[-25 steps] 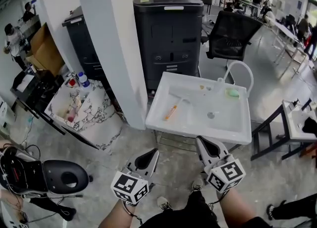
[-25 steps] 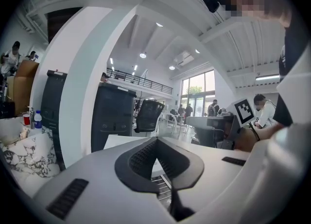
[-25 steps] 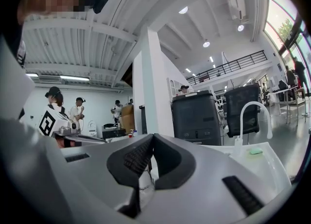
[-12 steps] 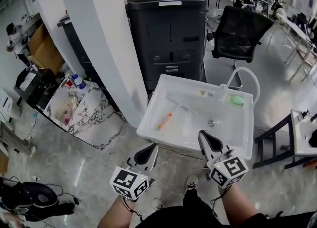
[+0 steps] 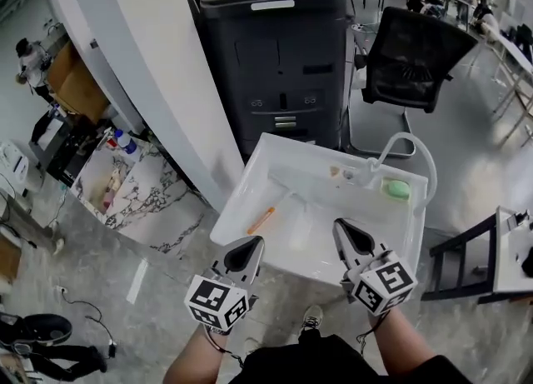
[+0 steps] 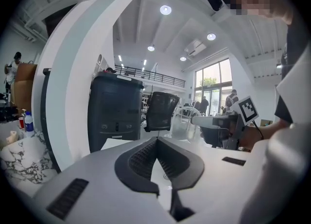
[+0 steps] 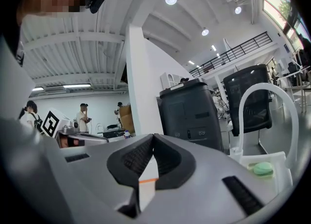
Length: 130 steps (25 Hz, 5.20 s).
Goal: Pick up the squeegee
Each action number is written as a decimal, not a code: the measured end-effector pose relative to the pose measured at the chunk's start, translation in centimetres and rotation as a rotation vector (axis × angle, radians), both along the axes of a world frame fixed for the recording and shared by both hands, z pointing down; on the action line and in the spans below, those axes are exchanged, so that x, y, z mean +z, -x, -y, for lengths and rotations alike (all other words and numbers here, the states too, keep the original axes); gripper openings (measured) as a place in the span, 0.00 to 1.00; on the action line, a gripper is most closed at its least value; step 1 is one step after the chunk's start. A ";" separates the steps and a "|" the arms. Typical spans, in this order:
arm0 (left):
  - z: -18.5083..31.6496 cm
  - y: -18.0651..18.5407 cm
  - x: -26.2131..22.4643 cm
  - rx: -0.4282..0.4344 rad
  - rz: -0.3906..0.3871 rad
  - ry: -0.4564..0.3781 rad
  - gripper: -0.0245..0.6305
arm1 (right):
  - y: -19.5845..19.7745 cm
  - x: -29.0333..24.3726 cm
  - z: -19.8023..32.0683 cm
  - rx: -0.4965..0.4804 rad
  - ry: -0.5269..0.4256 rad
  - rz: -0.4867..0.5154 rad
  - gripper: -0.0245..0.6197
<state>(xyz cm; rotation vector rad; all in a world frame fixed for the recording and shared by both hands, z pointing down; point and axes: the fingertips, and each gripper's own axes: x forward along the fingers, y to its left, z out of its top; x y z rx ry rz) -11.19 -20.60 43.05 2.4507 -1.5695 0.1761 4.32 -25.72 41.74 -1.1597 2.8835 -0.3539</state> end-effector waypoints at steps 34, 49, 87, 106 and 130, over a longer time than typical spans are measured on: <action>15.2 0.0 13.3 0.142 0.125 0.298 0.24 | -0.9 3.3 10.9 0.131 0.074 -0.027 0.06; 19.5 0.9 23.6 0.296 0.207 0.508 0.29 | -0.8 6.8 12.5 0.281 0.165 -0.088 0.06; 23.4 -0.9 32.6 0.339 0.374 0.668 0.16 | -5.6 10.0 11.7 0.456 0.239 -0.073 0.06; 19.9 -2.5 16.6 0.233 0.219 0.381 0.16 | -5.2 5.4 9.8 0.289 0.127 -0.054 0.06; 3.0 -0.1 0.2 -0.129 0.066 0.095 0.16 | -1.7 2.3 4.6 -0.072 0.041 0.004 0.06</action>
